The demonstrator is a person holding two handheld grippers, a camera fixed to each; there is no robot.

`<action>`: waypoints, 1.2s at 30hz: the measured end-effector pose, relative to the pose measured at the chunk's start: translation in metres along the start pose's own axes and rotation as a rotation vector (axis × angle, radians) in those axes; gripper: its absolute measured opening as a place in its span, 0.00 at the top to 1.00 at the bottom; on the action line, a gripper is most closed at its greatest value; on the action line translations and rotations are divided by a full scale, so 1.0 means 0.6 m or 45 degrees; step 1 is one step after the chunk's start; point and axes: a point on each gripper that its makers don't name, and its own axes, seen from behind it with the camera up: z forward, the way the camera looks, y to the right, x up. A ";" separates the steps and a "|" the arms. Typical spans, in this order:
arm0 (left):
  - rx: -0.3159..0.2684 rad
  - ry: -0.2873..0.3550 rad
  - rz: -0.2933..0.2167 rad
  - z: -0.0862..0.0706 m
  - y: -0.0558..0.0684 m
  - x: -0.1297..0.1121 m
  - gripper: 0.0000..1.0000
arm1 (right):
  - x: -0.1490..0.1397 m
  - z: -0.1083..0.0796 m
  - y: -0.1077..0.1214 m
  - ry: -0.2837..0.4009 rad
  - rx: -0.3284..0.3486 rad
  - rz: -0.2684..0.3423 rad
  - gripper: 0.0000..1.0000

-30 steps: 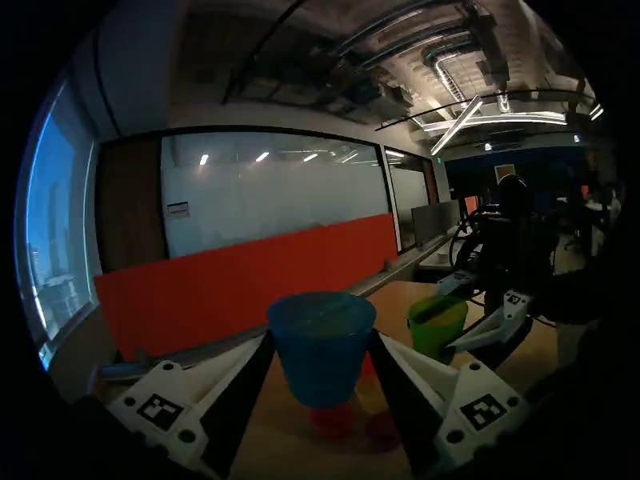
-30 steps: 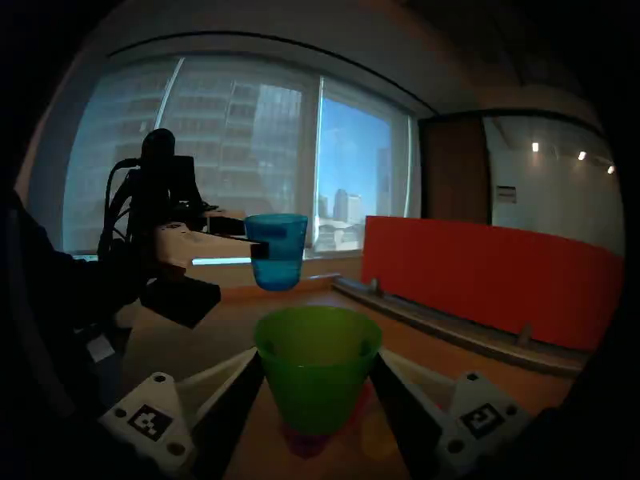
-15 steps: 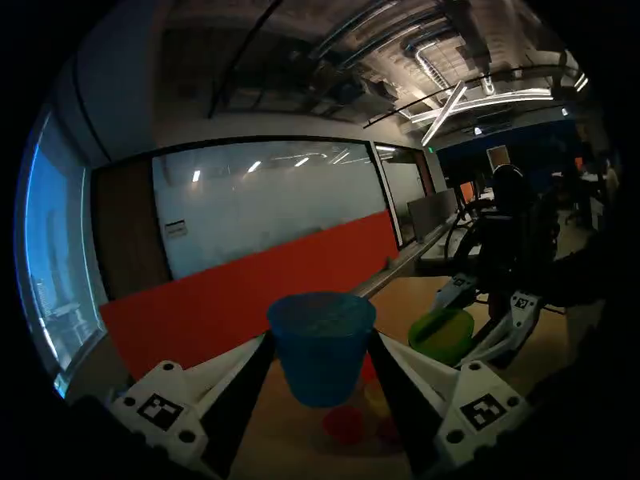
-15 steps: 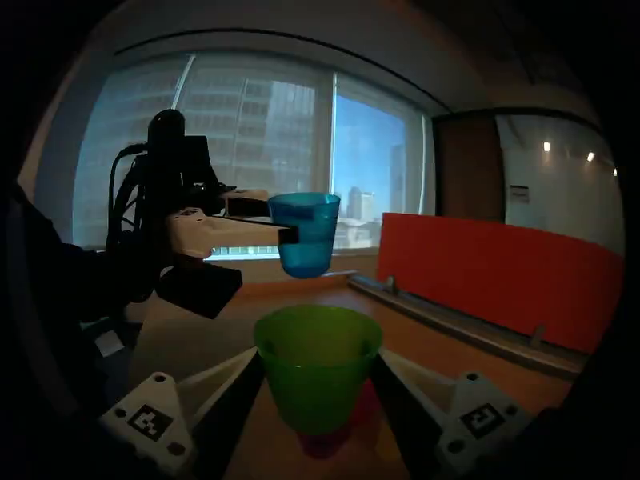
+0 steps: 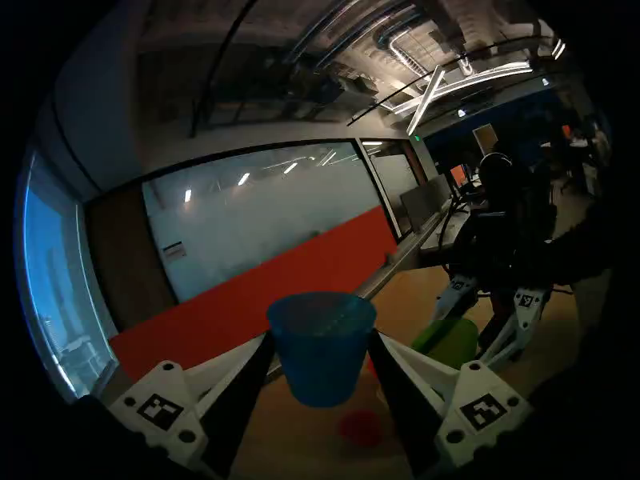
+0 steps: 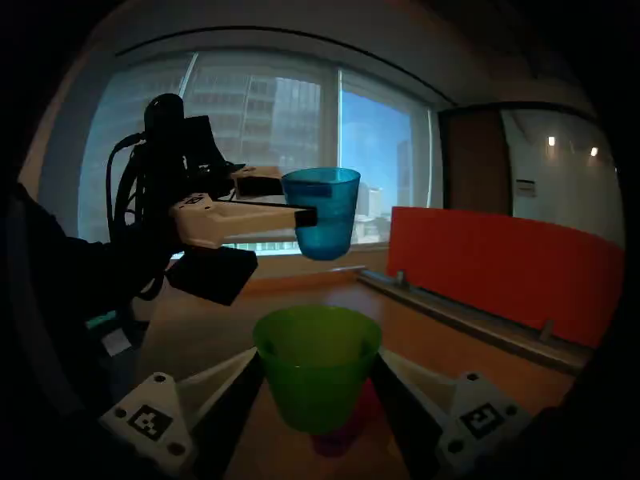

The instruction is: Pour water

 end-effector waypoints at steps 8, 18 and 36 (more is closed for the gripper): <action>0.005 0.013 0.118 0.003 0.003 0.016 0.17 | -0.005 0.008 -0.013 -0.005 0.028 -0.002 0.12; 0.010 0.038 0.235 0.003 0.010 0.041 0.17 | -0.013 0.014 -0.020 -0.013 0.044 0.000 0.12; 0.028 0.041 0.456 -0.009 0.017 0.068 0.17 | -0.014 0.021 -0.025 -0.003 0.056 0.009 0.12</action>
